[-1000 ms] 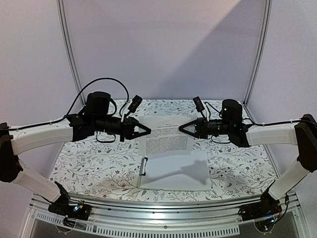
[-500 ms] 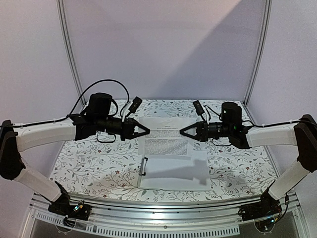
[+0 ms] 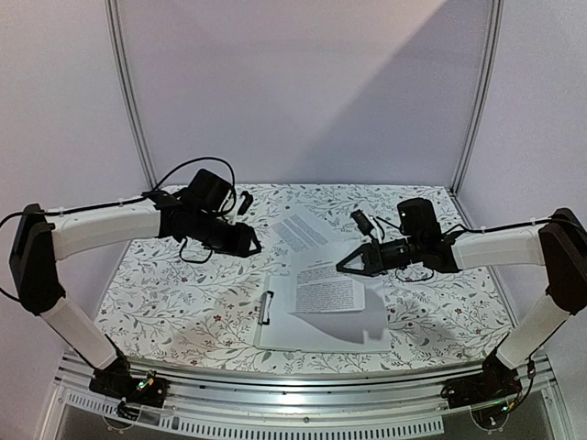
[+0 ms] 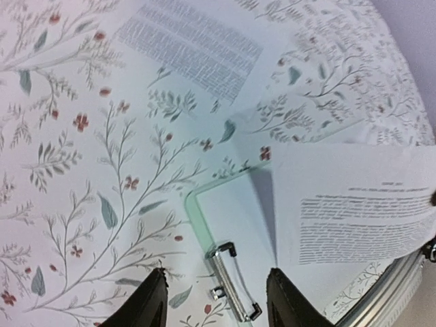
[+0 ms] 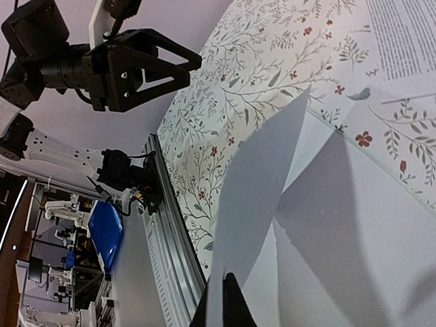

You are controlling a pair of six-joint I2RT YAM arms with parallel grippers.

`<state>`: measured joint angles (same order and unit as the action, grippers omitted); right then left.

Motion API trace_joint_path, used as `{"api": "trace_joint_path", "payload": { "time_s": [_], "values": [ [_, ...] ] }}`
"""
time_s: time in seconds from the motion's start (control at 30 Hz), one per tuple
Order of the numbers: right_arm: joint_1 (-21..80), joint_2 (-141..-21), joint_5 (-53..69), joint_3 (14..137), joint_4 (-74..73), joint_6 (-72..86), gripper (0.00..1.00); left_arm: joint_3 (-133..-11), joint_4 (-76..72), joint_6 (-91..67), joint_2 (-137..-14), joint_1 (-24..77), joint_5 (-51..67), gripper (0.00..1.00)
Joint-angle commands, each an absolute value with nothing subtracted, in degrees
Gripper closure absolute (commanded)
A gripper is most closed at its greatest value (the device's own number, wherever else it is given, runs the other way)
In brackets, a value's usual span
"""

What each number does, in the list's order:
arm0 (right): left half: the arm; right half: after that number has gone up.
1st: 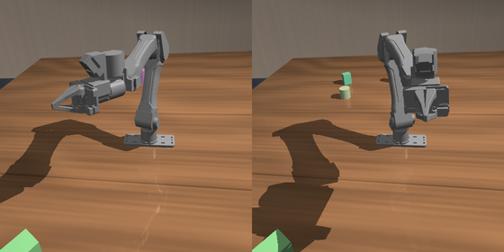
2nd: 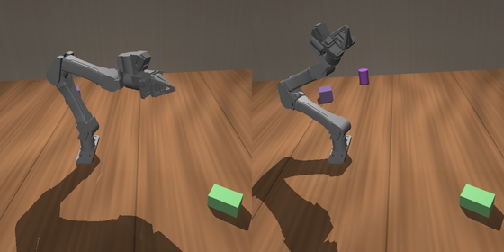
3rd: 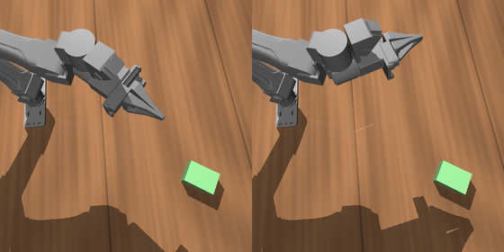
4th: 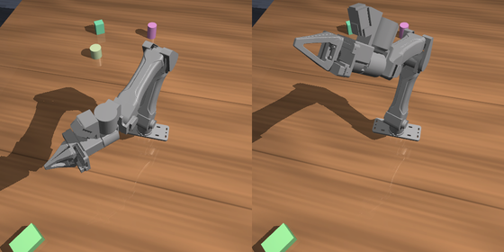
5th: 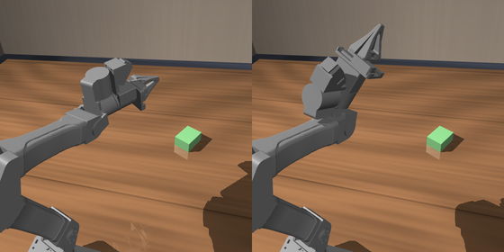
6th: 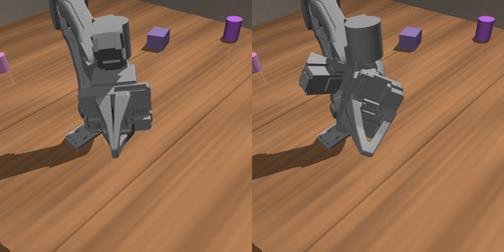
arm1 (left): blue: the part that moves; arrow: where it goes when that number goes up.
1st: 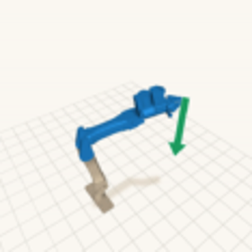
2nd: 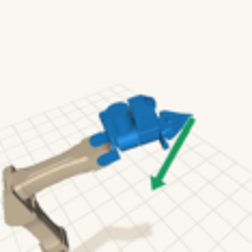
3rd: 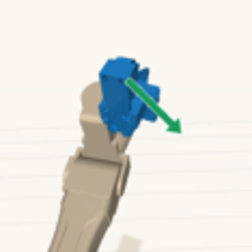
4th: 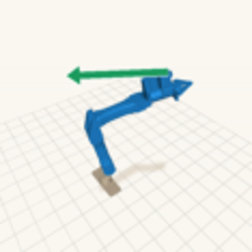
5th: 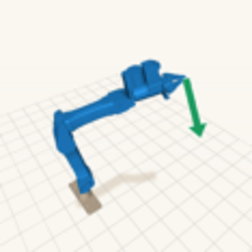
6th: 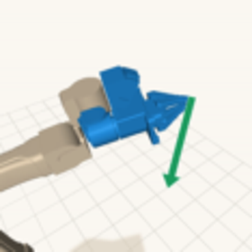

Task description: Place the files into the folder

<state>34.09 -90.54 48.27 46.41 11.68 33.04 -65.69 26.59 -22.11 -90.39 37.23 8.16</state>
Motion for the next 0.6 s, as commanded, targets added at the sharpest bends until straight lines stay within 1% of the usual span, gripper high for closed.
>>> {"api": "trace_joint_path", "payload": {
  "time_s": [0.0, 0.27, 0.43, 0.57],
  "values": [
    [33.4, -90.4, 45.6, 45.1, 5.5, 33.5, 1.0, -66.9, 35.6, -30.7, -95.6, 39.8, 4.0, 0.51],
    [32.9, -88.9, 44.3, 43.9, 3.6, 32.7, 1.0, -73.4, 41.8, -34.3, -106.4, 46.3, 3.2, 0.52],
    [32.9, -88.1, 44.6, 43.3, 4.0, 32.2, 1.0, -73.8, 42.7, -35.7, -107.1, 47.5, 4.8, 0.52],
    [33.0, -87.8, 45.2, 42.5, 5.1, 32.5, 1.0, -74.8, 44.5, -36.2, -107.5, 48.2, 3.8, 0.51]
  ]
}}
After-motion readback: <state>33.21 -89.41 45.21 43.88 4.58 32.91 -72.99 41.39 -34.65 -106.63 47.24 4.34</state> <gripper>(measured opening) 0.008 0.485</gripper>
